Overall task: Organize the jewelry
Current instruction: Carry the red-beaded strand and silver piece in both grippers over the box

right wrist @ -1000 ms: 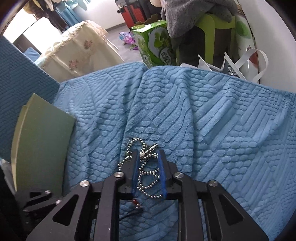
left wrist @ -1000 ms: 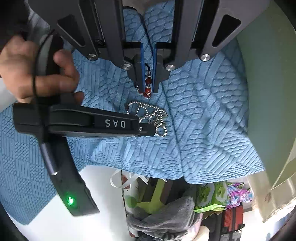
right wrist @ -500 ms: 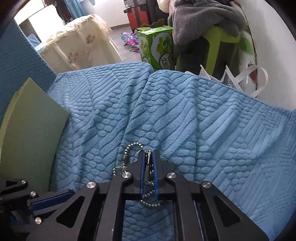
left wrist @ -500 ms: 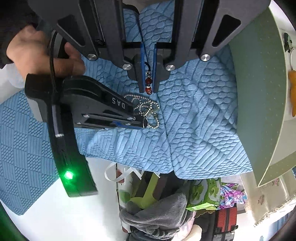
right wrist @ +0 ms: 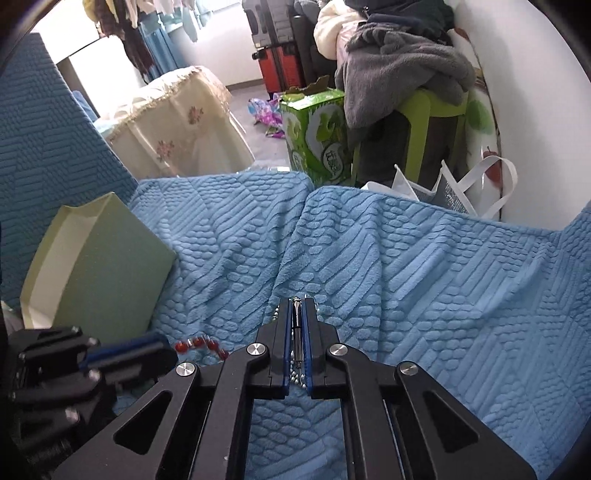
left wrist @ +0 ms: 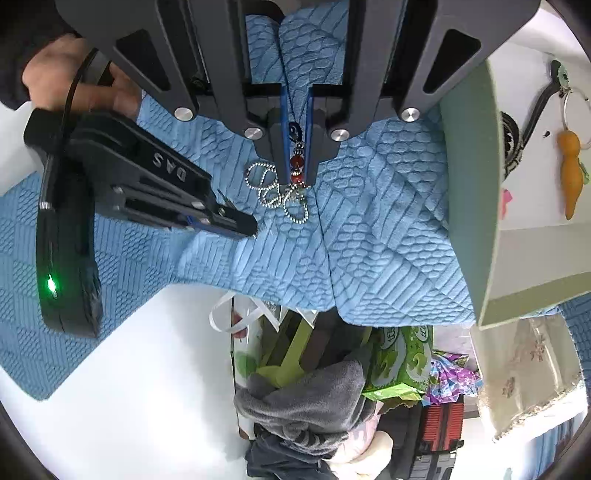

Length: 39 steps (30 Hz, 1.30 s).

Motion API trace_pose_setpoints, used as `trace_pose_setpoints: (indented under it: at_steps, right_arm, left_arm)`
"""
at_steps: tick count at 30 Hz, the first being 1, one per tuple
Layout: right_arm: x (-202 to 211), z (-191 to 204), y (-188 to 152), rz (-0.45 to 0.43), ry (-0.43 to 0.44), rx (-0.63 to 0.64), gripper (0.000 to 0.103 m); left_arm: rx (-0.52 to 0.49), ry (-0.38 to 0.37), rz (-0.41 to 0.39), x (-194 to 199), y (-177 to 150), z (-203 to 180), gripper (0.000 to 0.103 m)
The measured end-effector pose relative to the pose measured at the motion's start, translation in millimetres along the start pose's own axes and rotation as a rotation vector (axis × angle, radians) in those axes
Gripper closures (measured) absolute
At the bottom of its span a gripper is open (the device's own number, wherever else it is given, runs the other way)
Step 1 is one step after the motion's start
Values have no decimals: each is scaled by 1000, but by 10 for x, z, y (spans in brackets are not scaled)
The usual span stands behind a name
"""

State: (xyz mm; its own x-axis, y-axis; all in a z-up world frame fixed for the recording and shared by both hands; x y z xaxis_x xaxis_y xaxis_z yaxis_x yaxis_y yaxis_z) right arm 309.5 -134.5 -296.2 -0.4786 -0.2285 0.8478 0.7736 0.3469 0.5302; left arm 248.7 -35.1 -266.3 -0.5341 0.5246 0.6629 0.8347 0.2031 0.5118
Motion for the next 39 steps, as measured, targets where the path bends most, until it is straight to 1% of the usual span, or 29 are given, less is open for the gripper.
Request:
trace_pose_setpoints:
  at_steps: [7, 10, 15, 21, 27, 33, 36, 39]
  right_arm:
    - [328, 75, -18, -41, -20, -1, 100]
    - [458, 102, 2, -51, -29, -9, 100]
    - [809, 198, 58, -86, -30, -10, 100]
    - [1288, 411, 387, -162, -24, 16, 100]
    - [1699, 788, 773, -237, 14, 49, 100]
    - [1822, 1196, 888, -260, 51, 76, 100]
    - [1762, 1415, 860, -250, 75, 88, 100]
    - [1630, 1625, 762, -224, 95, 105, 100]
  left_arm:
    - [-41, 19, -20, 193, 104, -105, 97]
    - [-33, 15, -30, 341, 159, -146, 97]
    - [-38, 35, -71, 728, 268, -225, 97]
    - [-54, 61, -122, 1204, 453, -230, 97]
    - [-68, 88, -185, 1698, 689, -154, 97]
    - [-61, 123, -214, 2020, 726, 81, 97]
    - [-38, 139, -213, 2088, 650, 269, 97]
    - [-13, 145, -212, 2097, 552, 419, 97]
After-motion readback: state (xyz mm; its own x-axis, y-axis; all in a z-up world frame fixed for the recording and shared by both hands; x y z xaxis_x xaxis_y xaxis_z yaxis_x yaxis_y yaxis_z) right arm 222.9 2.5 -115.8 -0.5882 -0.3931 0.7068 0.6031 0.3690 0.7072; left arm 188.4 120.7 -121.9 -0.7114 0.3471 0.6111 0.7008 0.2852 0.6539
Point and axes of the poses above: each gripper's, at about its wrist camera, not at the fingertips, and x roughly against the way its jaws point, z to its left, y to its top, the point moved 6 cm from there along -x, roughly the way its jaws point, and after that the axes turned 12 degrees about -y, right-handed, at the moved point
